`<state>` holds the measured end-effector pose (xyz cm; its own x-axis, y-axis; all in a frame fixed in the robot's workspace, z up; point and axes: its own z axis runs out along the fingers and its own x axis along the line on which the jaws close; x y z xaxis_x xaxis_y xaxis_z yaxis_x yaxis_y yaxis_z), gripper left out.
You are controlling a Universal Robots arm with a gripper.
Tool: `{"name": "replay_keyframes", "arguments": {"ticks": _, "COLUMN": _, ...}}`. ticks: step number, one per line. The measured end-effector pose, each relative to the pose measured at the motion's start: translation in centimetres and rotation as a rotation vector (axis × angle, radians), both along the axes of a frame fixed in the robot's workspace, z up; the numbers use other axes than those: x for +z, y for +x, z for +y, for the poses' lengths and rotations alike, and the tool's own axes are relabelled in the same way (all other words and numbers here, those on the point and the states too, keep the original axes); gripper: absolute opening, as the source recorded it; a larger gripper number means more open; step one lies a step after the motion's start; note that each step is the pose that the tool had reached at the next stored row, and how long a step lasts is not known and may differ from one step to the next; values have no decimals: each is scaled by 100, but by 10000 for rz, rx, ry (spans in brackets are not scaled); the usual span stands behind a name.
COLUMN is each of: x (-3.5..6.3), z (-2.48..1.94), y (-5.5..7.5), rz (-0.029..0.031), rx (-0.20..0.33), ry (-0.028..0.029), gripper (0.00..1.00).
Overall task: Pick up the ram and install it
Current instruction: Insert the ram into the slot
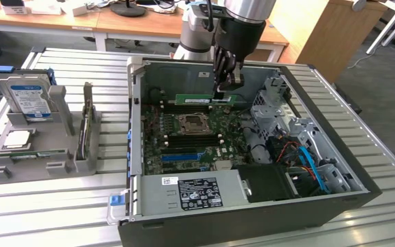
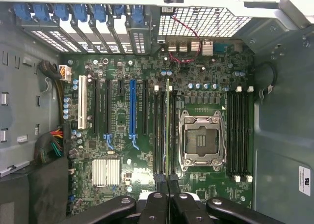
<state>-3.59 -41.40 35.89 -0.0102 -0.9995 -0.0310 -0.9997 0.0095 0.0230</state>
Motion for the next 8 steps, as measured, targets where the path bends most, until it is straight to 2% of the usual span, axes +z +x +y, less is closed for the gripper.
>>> {"name": "replay_keyframes", "arguments": {"ticks": 8, "x": 0, "z": 0, "y": 0, "rz": 0, "rx": 0, "ry": 0, "gripper": 12}}
